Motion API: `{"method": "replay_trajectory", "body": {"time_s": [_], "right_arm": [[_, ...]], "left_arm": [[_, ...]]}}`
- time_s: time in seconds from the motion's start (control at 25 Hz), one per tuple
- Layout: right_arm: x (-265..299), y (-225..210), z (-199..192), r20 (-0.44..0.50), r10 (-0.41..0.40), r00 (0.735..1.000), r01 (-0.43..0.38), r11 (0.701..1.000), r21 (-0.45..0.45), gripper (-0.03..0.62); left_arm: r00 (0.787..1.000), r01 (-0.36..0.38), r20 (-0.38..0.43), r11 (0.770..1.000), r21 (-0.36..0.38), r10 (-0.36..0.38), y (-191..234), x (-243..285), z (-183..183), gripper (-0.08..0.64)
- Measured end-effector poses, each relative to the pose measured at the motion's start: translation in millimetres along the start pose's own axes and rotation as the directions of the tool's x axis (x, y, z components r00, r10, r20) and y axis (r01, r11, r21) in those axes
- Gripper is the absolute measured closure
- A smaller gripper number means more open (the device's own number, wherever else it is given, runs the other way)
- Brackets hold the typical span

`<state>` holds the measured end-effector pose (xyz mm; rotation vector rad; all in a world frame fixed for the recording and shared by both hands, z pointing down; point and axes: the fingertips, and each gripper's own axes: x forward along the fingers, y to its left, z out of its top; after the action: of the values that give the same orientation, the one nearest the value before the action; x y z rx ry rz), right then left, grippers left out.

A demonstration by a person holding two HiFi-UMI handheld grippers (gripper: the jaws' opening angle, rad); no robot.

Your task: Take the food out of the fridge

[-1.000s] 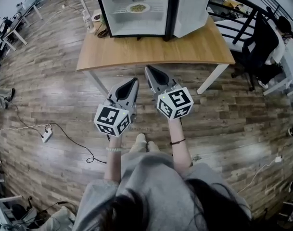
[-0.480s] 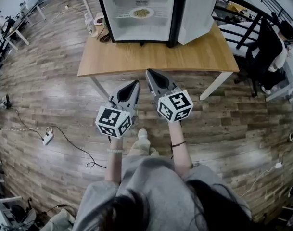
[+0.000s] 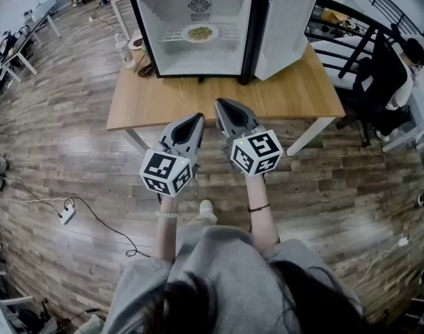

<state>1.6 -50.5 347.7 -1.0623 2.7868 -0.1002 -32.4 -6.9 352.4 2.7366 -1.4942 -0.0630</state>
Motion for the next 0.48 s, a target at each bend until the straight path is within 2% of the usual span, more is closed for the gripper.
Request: {"method": "replay_trajectory", "body": {"time_s": [0.48], "right_arm": [[41.3,-25.3,-0.8,-0.02,-0.025,0.999,0.025,0.999,-0.023,0.583]], "left_arm": [[0.999,0.033,0.017,0.999,-0.025,-0.032,41.6,35.2,1.4,0.552]]}}
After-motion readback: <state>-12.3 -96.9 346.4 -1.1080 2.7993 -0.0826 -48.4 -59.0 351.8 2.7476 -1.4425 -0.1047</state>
